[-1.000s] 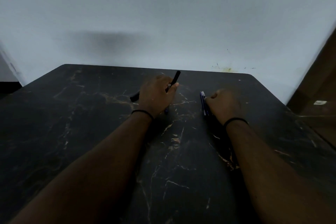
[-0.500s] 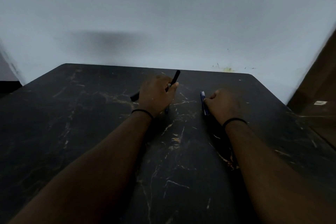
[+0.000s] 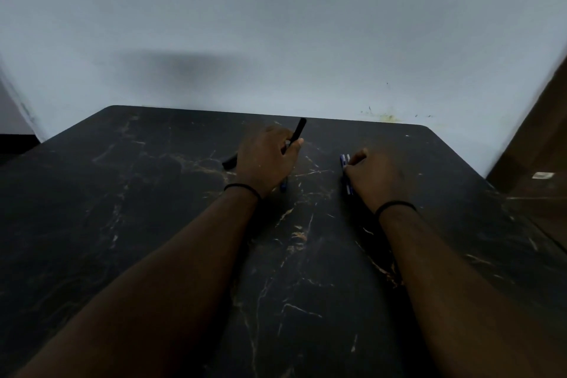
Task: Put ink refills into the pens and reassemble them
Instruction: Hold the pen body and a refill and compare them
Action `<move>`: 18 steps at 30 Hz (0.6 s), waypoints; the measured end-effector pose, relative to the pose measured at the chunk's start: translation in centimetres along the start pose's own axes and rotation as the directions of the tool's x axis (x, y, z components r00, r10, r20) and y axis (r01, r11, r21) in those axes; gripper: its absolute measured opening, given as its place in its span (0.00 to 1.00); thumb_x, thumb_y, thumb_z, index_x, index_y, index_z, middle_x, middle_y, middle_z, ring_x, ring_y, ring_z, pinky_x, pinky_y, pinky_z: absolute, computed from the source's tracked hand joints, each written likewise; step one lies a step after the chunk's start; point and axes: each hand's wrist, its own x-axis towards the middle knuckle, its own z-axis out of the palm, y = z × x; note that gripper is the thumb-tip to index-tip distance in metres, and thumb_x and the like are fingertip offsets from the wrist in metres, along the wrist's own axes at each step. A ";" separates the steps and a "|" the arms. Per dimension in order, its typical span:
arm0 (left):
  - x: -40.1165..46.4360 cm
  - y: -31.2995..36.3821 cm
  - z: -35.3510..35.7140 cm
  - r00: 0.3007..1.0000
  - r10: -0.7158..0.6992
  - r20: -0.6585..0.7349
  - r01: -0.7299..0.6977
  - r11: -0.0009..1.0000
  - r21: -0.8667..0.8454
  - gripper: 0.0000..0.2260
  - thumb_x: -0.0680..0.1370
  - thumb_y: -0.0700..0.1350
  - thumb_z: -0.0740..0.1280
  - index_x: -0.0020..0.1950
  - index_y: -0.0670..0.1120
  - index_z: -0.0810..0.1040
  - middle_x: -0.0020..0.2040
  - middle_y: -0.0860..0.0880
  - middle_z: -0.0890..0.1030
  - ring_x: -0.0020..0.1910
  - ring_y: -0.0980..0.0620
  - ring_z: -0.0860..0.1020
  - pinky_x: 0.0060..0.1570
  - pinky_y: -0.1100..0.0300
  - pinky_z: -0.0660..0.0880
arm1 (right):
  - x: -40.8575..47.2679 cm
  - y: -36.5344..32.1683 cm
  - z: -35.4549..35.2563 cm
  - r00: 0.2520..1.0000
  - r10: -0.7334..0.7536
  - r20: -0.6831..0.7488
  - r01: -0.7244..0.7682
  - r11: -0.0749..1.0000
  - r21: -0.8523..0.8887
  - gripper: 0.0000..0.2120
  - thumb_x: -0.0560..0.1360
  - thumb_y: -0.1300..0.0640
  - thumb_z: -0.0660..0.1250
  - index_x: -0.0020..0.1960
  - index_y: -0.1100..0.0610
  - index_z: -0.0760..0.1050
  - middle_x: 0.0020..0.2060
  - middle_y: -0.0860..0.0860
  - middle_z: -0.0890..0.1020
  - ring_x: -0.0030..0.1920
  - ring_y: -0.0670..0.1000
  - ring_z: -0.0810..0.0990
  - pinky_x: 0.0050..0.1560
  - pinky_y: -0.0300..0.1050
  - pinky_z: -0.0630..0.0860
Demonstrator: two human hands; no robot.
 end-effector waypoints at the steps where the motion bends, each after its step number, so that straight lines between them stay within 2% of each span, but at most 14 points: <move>1: 0.0 0.0 -0.1 1.000 0.002 -0.001 -0.002 1.000 -0.003 0.16 0.79 0.53 0.66 0.33 0.55 0.66 0.28 0.57 0.66 0.27 0.58 0.66 0.31 0.61 0.64 | -0.1 -0.1 0.0 1.000 -0.003 0.001 0.003 1.000 0.003 0.05 0.77 0.50 0.69 0.46 0.51 0.80 0.35 0.48 0.79 0.40 0.50 0.78 0.45 0.48 0.78; 5: -0.1 0.0 -0.1 1.000 -0.005 -0.002 0.005 1.000 -0.012 0.12 0.79 0.54 0.66 0.38 0.54 0.70 0.32 0.56 0.68 0.30 0.56 0.68 0.32 0.61 0.63 | -0.3 -0.2 -0.1 1.000 -0.021 0.018 0.021 1.000 -0.012 0.04 0.75 0.53 0.71 0.46 0.53 0.79 0.41 0.52 0.82 0.39 0.50 0.77 0.43 0.46 0.76; 10: 0.0 -0.1 0.1 1.000 -0.021 0.009 0.021 1.000 0.020 0.14 0.79 0.55 0.65 0.36 0.52 0.70 0.31 0.55 0.68 0.29 0.56 0.68 0.31 0.61 0.64 | -0.9 -1.3 0.0 0.996 -0.092 0.004 0.092 0.996 -0.005 0.11 0.71 0.46 0.75 0.44 0.51 0.77 0.41 0.50 0.80 0.42 0.53 0.80 0.46 0.48 0.79; 13: 0.0 -0.2 0.1 1.000 -0.023 0.005 0.023 0.999 0.025 0.13 0.79 0.55 0.65 0.38 0.49 0.75 0.31 0.55 0.71 0.30 0.55 0.70 0.32 0.60 0.68 | -1.1 -1.6 -0.2 0.996 -0.088 -0.004 0.088 0.996 -0.016 0.11 0.72 0.45 0.74 0.45 0.51 0.79 0.40 0.51 0.82 0.44 0.54 0.82 0.47 0.49 0.80; 18: -0.1 -0.1 0.0 1.000 -0.022 0.005 0.022 1.000 0.015 0.12 0.79 0.55 0.66 0.37 0.52 0.73 0.32 0.55 0.70 0.31 0.55 0.70 0.32 0.60 0.66 | -1.5 -1.7 -0.2 0.996 -0.079 0.035 0.083 0.990 -0.118 0.13 0.76 0.45 0.69 0.45 0.55 0.82 0.42 0.55 0.84 0.47 0.56 0.82 0.50 0.52 0.81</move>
